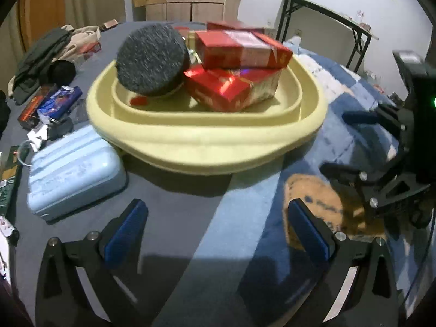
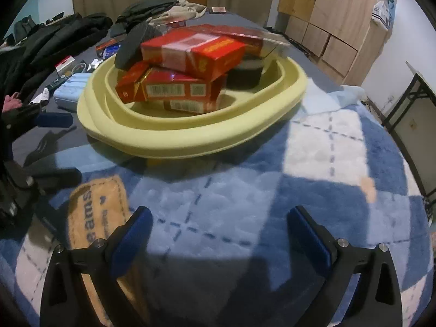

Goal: Organize rigid objects

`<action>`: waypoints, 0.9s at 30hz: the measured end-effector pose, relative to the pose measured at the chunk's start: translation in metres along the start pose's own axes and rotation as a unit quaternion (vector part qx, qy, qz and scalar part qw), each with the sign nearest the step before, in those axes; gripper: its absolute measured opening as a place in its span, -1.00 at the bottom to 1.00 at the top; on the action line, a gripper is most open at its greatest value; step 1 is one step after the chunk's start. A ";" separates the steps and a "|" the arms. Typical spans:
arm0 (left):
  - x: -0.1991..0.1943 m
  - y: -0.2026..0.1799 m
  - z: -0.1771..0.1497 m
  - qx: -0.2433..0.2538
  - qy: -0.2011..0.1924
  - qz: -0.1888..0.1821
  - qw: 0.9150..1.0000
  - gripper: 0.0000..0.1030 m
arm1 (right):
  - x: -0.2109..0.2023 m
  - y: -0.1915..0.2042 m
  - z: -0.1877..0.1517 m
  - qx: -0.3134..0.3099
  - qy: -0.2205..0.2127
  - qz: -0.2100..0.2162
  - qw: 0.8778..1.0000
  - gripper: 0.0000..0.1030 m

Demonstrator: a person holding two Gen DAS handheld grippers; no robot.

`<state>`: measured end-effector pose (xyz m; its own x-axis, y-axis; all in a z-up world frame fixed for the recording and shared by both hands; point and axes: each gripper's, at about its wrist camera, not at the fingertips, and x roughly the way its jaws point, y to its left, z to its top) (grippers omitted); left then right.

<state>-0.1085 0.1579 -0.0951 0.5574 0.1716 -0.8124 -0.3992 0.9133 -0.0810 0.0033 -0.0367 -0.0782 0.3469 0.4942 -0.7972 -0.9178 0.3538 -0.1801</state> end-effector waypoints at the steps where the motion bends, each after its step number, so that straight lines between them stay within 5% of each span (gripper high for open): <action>1: 0.003 -0.001 0.000 -0.001 -0.001 0.007 1.000 1.00 | 0.006 0.001 0.003 0.004 -0.004 -0.004 1.000 0.99; 7: 0.018 -0.013 0.019 -0.014 -0.012 0.025 1.000 1.00 | 0.035 0.002 0.014 0.023 -0.022 -0.016 0.999 0.99; 27: 0.018 -0.017 0.012 -0.013 -0.017 0.027 0.999 1.00 | 0.036 0.002 0.011 0.029 -0.025 -0.018 0.999 0.99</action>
<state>-0.0825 0.1497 -0.1015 0.5579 0.2333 -0.7964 -0.4486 0.8922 -0.0528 0.0162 -0.0092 -0.1008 0.3900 0.5194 -0.7603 -0.8923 0.4170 -0.1728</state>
